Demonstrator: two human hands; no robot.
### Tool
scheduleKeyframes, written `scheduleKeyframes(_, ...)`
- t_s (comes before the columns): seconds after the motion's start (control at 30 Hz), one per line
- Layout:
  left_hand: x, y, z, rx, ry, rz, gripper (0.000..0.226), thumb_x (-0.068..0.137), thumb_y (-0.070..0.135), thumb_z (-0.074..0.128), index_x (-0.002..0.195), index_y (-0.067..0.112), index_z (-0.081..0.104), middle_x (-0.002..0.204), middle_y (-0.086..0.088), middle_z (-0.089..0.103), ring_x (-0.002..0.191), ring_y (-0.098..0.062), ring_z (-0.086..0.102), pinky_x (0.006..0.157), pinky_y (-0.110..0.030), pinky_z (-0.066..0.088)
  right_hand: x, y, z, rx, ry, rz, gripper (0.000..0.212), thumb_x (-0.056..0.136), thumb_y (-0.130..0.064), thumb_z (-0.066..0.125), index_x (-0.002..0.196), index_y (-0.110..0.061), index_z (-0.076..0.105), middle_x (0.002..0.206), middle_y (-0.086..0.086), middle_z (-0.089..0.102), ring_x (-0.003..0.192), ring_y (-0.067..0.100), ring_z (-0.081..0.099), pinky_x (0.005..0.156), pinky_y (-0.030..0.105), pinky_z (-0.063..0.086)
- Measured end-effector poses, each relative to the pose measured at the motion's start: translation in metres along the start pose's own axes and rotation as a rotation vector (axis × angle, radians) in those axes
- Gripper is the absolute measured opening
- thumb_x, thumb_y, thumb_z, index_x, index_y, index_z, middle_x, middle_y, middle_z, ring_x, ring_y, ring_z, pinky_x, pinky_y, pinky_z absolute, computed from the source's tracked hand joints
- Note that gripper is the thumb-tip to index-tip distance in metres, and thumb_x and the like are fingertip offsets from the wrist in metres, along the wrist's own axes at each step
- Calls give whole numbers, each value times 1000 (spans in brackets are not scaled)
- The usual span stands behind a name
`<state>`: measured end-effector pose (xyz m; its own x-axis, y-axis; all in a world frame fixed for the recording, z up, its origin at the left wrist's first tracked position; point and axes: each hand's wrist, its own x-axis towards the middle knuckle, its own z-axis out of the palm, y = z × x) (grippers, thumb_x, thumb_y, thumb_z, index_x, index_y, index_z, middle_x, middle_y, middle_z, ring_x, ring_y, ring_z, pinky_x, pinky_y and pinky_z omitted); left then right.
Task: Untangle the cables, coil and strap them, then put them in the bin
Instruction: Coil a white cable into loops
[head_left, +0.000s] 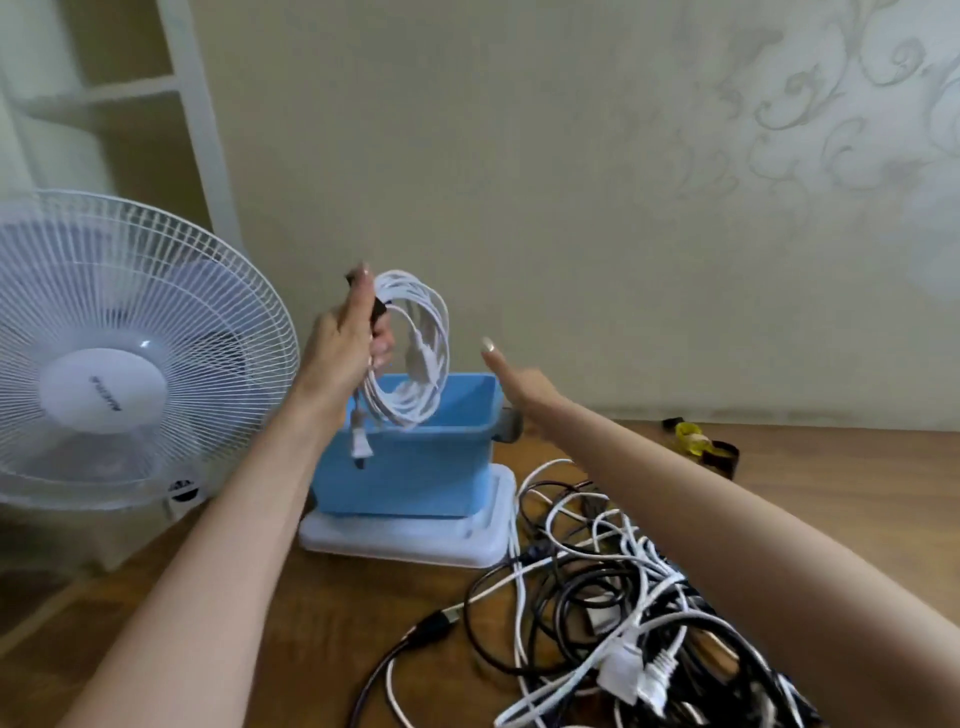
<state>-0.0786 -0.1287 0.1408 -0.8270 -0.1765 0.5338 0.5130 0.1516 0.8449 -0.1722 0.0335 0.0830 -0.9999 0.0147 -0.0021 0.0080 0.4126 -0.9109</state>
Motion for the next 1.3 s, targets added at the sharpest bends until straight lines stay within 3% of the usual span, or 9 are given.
scheduleKeyframes(0.13, 31, -9, -19, 148, -95, 0, 65, 95, 63, 15, 57, 17, 40, 48, 3, 37, 45, -12, 35, 54, -28, 31, 19, 1, 12, -567, 100, -64, 67, 79, -54, 63, 124, -5, 53, 113, 9, 62, 104, 29, 61, 78, 30, 46)
scheduleKeyframes(0.27, 37, -24, -15, 161, -177, -74, 70, 95, 60, -1, 58, 13, 36, 45, 2, 37, 40, -9, 33, 46, -19, 32, 16, 1, 4, -568, -46, -9, 21, 78, -29, 63, 91, -13, 59, 77, 2, 59, 71, 20, 58, 65, 25, 43)
scheduleKeyframes(0.47, 42, -39, -9, 262, -235, 57, 35, 102, 32, 39, 70, 17, 39, 61, -1, 36, 51, -9, 35, 57, -29, 30, 8, 26, -2, -266, 165, -184, 28, 74, -24, 57, 96, -7, 60, 85, 9, 62, 78, 29, 59, 60, 29, 43)
scheduleKeyframes(0.63, 33, -45, 7, 907, -262, 314, 31, 99, 29, 47, 106, -1, 53, 96, -20, 62, 86, -35, 56, 68, -36, 32, -4, 42, 2, -183, 368, -408, 28, 83, -19, 59, 110, -12, 52, 100, 8, 63, 90, 30, 59, 76, 38, 48)
scheduleKeyframes(0.8, 20, -89, 15, 1400, -577, 548, 30, 96, 34, 48, 113, 10, 55, 117, -10, 61, 110, -30, 56, 89, -40, 40, -10, 46, 5, -105, 313, -346, 30, 84, -18, 58, 114, -11, 52, 105, 8, 63, 95, 30, 59, 80, 36, 46)
scheduleKeyframes(0.93, 14, -118, 22, 1598, -789, 341, 30, 96, 37, 48, 119, 17, 52, 122, -5, 59, 118, -25, 50, 90, -35, 31, -16, 42, 13, -52, 240, -290, 29, 83, -19, 60, 111, -12, 57, 104, 6, 66, 95, 28, 61, 82, 36, 49)
scheduleKeyframes(1.1, 24, -144, 7, 1418, -1075, -671, 70, 81, 62, 33, 146, 39, 19, 154, 9, 21, 136, -24, 30, 110, -45, 27, -13, 38, 8, -107, 171, -292, 29, 85, -20, 59, 113, -11, 57, 105, 7, 65, 88, 22, 57, 73, 28, 44)
scheduleKeyframes(1.23, 30, -137, 4, 1284, -1111, -541, 66, 85, 51, 49, 144, 27, 33, 151, 4, 33, 134, -21, 37, 110, -44, 31, -10, 30, 4, -131, 111, -235, 33, 89, -32, 61, 113, -10, 60, 108, 11, 66, 94, 28, 64, 80, 39, 55)
scheduleKeyframes(1.3, 35, -124, 8, 1230, -967, -396, 41, 91, 42, 52, 125, 19, 54, 130, 0, 55, 115, -21, 53, 100, -36, 41, -14, 25, 3, -30, -10, -131, 40, 90, -40, 61, 115, -8, 58, 105, 13, 65, 81, 31, 68, 64, 43, 60)
